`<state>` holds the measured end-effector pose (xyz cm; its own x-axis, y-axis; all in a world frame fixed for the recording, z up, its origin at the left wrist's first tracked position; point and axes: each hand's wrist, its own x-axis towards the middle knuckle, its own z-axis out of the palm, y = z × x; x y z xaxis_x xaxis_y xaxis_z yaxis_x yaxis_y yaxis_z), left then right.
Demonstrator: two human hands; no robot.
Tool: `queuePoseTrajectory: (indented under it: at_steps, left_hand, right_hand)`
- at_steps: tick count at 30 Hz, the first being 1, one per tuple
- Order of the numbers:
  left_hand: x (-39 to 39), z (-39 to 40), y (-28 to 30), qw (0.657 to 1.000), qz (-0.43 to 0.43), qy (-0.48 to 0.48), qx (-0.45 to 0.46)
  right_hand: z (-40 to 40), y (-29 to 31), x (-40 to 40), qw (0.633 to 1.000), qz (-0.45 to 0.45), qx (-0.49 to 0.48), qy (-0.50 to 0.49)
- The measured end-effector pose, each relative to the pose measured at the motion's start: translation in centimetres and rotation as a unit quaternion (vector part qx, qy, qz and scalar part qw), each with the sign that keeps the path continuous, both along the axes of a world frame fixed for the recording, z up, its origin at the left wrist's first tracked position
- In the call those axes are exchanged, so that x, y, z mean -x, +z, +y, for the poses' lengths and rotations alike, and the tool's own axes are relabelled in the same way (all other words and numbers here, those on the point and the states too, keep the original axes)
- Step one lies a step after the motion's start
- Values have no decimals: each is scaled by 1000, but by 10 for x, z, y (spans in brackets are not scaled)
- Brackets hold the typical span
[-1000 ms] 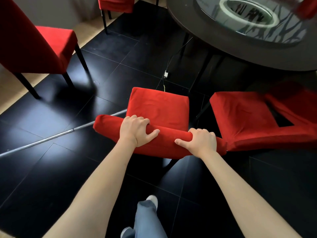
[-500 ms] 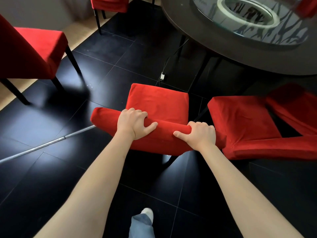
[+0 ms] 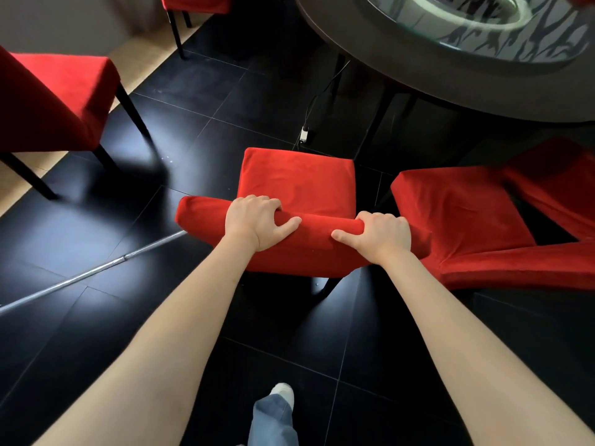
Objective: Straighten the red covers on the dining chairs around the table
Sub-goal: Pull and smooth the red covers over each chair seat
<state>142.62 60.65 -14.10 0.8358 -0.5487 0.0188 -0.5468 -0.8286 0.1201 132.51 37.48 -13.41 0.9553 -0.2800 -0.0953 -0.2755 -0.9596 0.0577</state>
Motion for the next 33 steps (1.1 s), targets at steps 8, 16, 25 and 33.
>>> queuePoseTrajectory:
  at_steps: [8,16,25,33]
  left_hand:
    - [-18,19,1,997,31,50,-42]
    - [3,26,0,995,37,68,-57]
    - [22,36,-6,996,7,71,-53]
    - [-29,15,-5,996,-34,44,-63]
  right_hand:
    - [0,-1,0,1000,2,-8,-2]
    - [9,-3,19,1000,-1,-22,-3]
    - [22,-9,45,999,-32,-15,-7]
    - [26,-8,18,996,-51,-36,-56]
